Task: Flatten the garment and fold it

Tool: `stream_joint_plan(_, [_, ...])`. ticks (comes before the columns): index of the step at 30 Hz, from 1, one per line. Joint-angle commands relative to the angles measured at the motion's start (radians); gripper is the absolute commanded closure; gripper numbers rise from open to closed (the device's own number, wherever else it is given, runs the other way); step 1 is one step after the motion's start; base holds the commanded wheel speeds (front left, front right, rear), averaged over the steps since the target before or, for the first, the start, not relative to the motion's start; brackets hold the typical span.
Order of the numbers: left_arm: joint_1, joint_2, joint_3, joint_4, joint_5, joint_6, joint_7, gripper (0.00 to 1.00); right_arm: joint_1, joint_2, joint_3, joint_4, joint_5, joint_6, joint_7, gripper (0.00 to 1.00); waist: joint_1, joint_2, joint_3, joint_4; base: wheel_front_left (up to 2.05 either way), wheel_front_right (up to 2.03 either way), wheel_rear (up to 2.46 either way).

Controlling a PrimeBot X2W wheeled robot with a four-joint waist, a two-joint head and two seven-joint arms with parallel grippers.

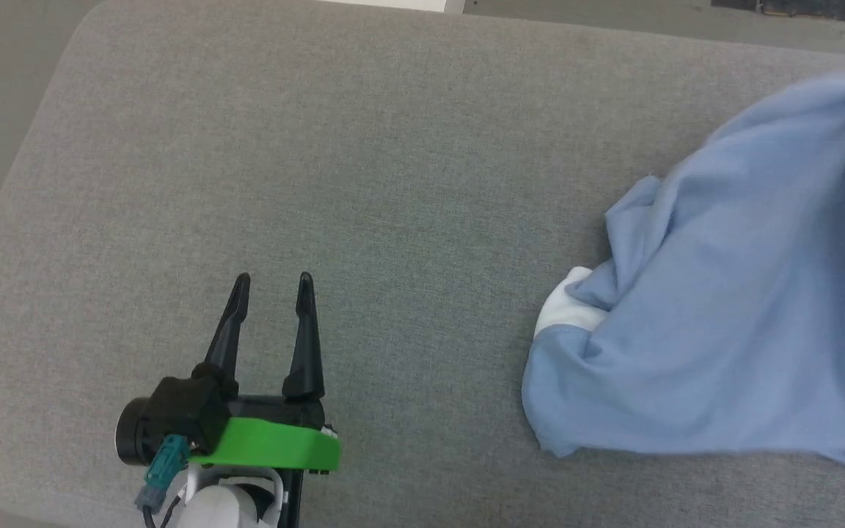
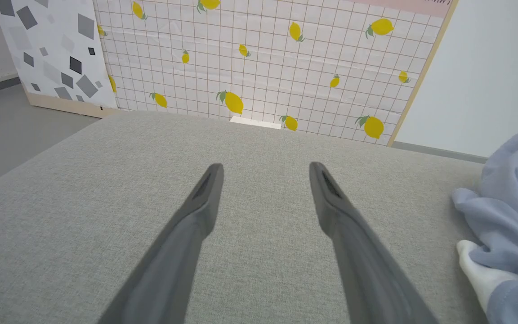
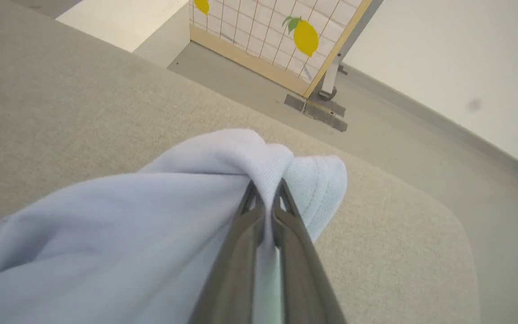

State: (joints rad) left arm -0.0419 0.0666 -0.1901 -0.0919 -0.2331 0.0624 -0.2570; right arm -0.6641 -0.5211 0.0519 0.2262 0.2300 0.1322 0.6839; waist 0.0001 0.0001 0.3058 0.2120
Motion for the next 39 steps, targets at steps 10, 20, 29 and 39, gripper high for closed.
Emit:
stream_joint_plan(10, [-0.048,-0.01,-0.021,-0.014,-0.003,0.001,-0.005,0.0,-0.342,-0.091,0.173,0.054,-0.064,-0.002,-0.172,1.0,-0.0001,-0.0001,0.125,0.088,0.0,0.0,0.0])
stream_joint_plan(20, [-0.101,-0.015,-0.064,0.003,-0.013,0.009,-0.005,0.0,-0.343,-0.043,0.185,0.259,-0.096,-0.002,-0.21,0.66,-0.0001,-0.0001,0.175,0.118,0.0,0.0,0.0])
stream_joint_plan(29, [-0.103,-0.016,-0.046,0.023,-0.009,0.012,-0.005,0.0,-0.314,-0.001,0.135,0.308,-0.075,-0.002,-0.283,0.0,-0.0001,-0.0001,0.118,0.073,0.0,0.0,0.0])
stream_joint_plan(39, [-0.041,-0.002,0.005,0.026,0.006,0.001,-0.005,0.0,-0.11,0.08,-0.029,0.146,-0.011,-0.002,-0.286,0.0,-0.0001,-0.0001,-0.021,0.015,0.0,0.0,0.0])
